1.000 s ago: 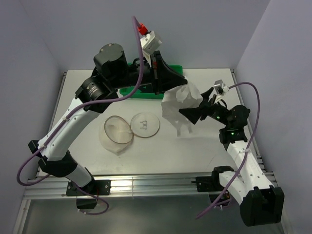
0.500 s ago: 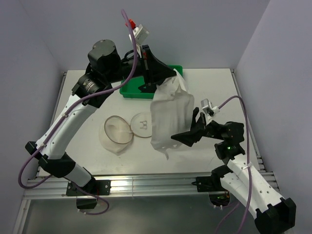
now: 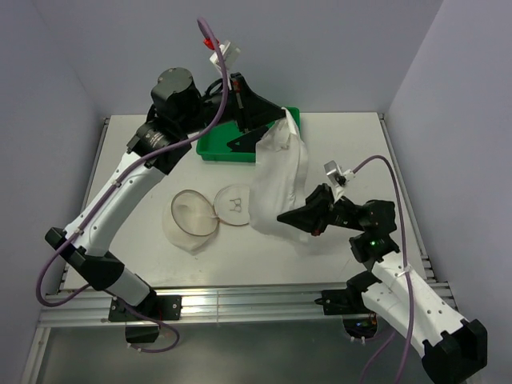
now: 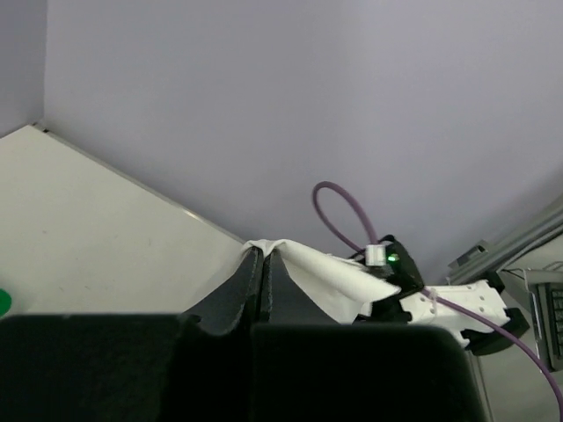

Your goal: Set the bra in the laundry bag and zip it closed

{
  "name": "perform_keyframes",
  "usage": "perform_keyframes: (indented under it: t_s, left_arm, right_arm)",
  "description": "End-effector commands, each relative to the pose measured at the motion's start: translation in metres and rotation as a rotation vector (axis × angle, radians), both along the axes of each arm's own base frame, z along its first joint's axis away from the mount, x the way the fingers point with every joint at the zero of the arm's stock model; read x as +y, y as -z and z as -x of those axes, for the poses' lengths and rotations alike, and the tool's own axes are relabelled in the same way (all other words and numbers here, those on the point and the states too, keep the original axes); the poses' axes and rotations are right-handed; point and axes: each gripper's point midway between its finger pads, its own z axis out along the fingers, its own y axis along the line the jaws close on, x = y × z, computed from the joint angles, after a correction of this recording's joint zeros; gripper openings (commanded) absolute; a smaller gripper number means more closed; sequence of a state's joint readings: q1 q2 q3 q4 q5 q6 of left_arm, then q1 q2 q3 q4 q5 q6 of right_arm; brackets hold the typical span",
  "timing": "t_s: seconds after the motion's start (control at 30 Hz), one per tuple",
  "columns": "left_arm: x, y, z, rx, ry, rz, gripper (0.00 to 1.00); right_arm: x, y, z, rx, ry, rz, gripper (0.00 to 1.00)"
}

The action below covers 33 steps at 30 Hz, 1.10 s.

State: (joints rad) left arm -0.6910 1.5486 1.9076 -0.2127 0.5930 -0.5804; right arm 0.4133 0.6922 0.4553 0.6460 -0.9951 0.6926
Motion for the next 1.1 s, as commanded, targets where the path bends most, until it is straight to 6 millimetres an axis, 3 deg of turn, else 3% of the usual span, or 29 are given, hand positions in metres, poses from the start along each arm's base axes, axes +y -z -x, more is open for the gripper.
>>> perform_keyframes:
  t_s: [0.0,0.07,0.1,0.13,0.17,0.2,0.23,0.27,0.3,0.33,0.47,0.5,0.57,0.6,0.63,0.7,0.83,0.93,1.07]
  left_arm:
    - [0.001,0.001,-0.028,-0.002,-0.097,0.021,0.0]
    - [-0.002,0.023,-0.049,0.053,-0.17,-0.033,0.0]
    - [-0.008,0.044,-0.063,0.086,-0.19,-0.075,0.06]
    - [-0.01,0.063,-0.068,0.131,-0.203,-0.121,0.19]
    - [-0.012,0.077,-0.073,0.157,-0.213,-0.148,0.54]
    - [-0.01,0.084,-0.073,0.171,-0.222,-0.156,0.71]
    - [-0.009,0.111,-0.073,0.214,-0.226,-0.188,0.83]
    - [-0.005,0.105,-0.072,0.19,-0.238,-0.156,0.95]
    - [0.007,0.089,-0.058,0.169,-0.25,-0.116,0.97]
    - [0.013,0.111,-0.056,0.198,-0.262,-0.138,0.98]
    - [0.047,0.097,-0.025,0.129,-0.311,-0.055,0.99]
    - [0.057,0.094,-0.009,0.097,-0.294,-0.019,0.99]
    - [0.064,0.092,0.008,0.05,-0.263,0.017,0.99]
    - [0.072,0.068,0.032,-0.04,-0.207,0.094,0.99]
    - [0.074,0.089,0.038,-0.03,-0.191,0.084,0.99]
    - [0.087,0.083,0.069,-0.104,-0.132,0.155,0.99]
    - [0.098,0.088,0.1,-0.162,-0.059,0.185,0.99]
    - [0.095,0.105,0.104,-0.163,-0.028,0.131,0.99]
    - [0.098,0.111,0.1,-0.199,-0.065,0.117,0.99]
  right_arm:
    - [-0.006,-0.049,0.037,-0.075,-0.09,-0.097,0.0]
    - [-0.009,-0.055,0.052,-0.091,-0.126,-0.115,0.0]
    - [-0.01,-0.056,0.055,-0.086,-0.132,-0.117,0.0]
    - [-0.011,-0.06,0.058,-0.102,-0.133,-0.118,0.0]
    - [-0.012,-0.057,0.058,-0.078,-0.122,-0.097,0.0]
    - [-0.012,-0.056,0.054,-0.12,-0.097,-0.08,0.0]
    - [-0.013,-0.064,0.053,-0.146,-0.073,-0.076,0.0]
    - [-0.012,-0.059,0.048,-0.116,-0.059,-0.047,0.0]
    - [-0.012,-0.061,0.045,-0.156,-0.038,-0.036,0.0]
    - [-0.012,-0.068,0.042,-0.178,-0.02,-0.037,0.0]
    - [-0.009,-0.075,0.036,-0.227,-0.026,-0.022,0.0]
    - [-0.008,-0.078,0.035,-0.239,-0.029,-0.024,0.0]
    - [-0.005,-0.082,0.037,-0.283,-0.065,-0.041,0.0]
    - [-0.004,-0.084,0.039,-0.258,-0.091,-0.05,0.0]
    - [-0.002,-0.084,0.037,-0.251,-0.107,-0.05,0.0]
    - [-0.001,-0.088,0.04,-0.266,-0.139,-0.049,0.0]
    - [0.002,-0.085,0.047,-0.266,-0.23,-0.035,0.0]
    - [0.002,-0.09,0.056,-0.256,-0.303,-0.06,0.0]
    - [0.002,-0.098,0.075,-0.267,-0.397,-0.098,0.0]
